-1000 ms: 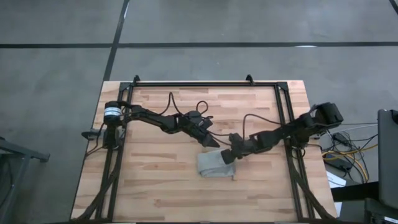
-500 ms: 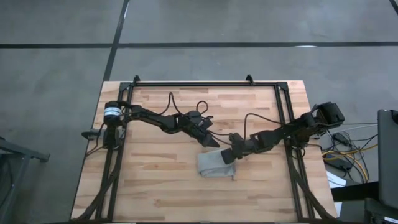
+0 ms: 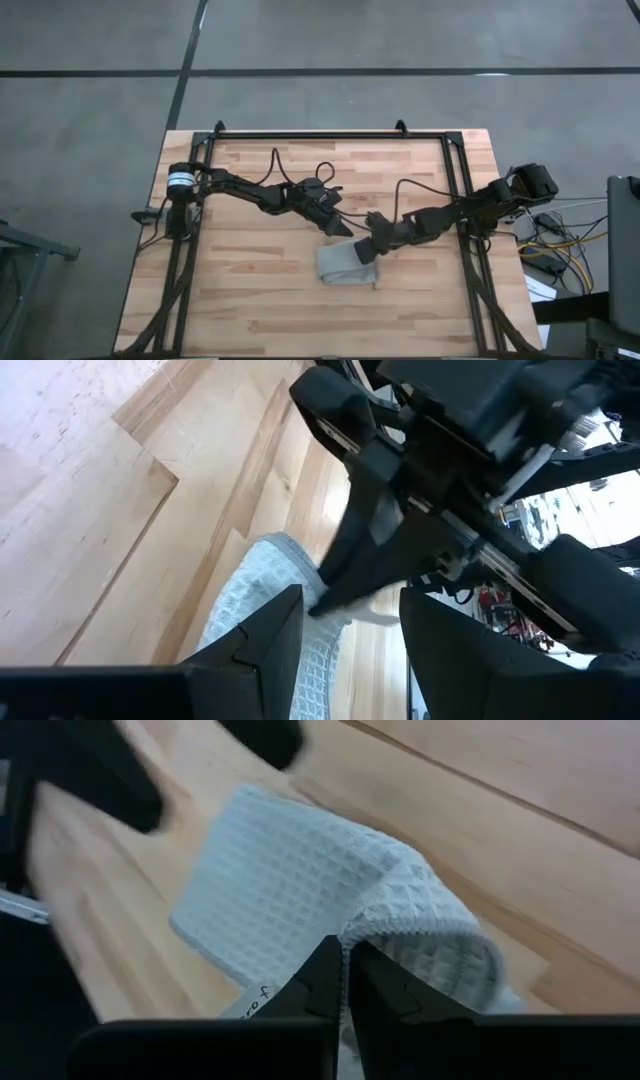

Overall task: Fold microfiber towels
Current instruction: Fold the microfiber cloth on the table

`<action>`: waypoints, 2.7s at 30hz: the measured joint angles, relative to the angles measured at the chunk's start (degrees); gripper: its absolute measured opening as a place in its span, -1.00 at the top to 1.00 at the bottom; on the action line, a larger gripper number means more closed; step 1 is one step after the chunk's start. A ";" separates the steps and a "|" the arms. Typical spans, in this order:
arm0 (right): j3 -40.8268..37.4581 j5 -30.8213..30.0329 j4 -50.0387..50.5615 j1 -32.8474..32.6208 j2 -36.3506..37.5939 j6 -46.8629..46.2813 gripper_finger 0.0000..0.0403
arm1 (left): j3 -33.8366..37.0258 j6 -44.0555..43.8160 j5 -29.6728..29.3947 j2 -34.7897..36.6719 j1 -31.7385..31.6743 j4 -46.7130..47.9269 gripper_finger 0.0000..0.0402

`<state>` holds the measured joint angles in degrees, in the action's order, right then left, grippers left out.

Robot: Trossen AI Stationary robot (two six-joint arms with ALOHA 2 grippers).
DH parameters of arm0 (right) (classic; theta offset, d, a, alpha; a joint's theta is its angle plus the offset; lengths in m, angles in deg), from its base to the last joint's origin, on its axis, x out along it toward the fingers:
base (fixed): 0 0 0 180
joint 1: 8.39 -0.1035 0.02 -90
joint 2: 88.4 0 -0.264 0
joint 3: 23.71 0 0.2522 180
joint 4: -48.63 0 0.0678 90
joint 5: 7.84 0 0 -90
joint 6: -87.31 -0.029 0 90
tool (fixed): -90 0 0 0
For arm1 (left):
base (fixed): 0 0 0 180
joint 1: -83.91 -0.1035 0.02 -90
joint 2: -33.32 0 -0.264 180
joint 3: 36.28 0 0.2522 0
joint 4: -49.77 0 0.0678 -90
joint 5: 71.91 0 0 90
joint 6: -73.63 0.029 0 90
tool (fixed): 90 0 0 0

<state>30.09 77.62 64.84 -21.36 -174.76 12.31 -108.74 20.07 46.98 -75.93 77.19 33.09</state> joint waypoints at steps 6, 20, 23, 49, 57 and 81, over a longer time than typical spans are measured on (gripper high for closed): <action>-0.02 -0.15 3.86 0.00 0.04 2.45 0.94 | 0.00 0.00 0.00 0.00 -0.02 0.09 0.14; -0.02 0.34 3.08 0.04 0.06 9.93 0.75 | 0.00 -0.09 0.00 0.00 -0.02 0.09 0.14; -0.02 0.56 3.27 0.04 0.06 10.14 0.66 | 0.00 -0.32 0.00 0.00 -0.02 0.07 0.14; 0.97 1.93 4.84 1.58 1.36 13.97 0.09 | 0.00 -2.02 0.02 0.00 -0.07 0.05 0.14; 1.74 1.45 12.92 2.66 4.52 15.49 0.13 | 0.00 -2.12 0.00 0.00 -0.07 0.03 0.14; -0.10 -4.91 13.85 2.67 4.43 15.52 0.15 | 0.00 -2.16 0.00 0.00 -0.26 0.03 0.14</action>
<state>29.99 72.71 78.69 -18.69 -170.33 27.83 -108.74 17.91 46.98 -75.93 76.93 33.12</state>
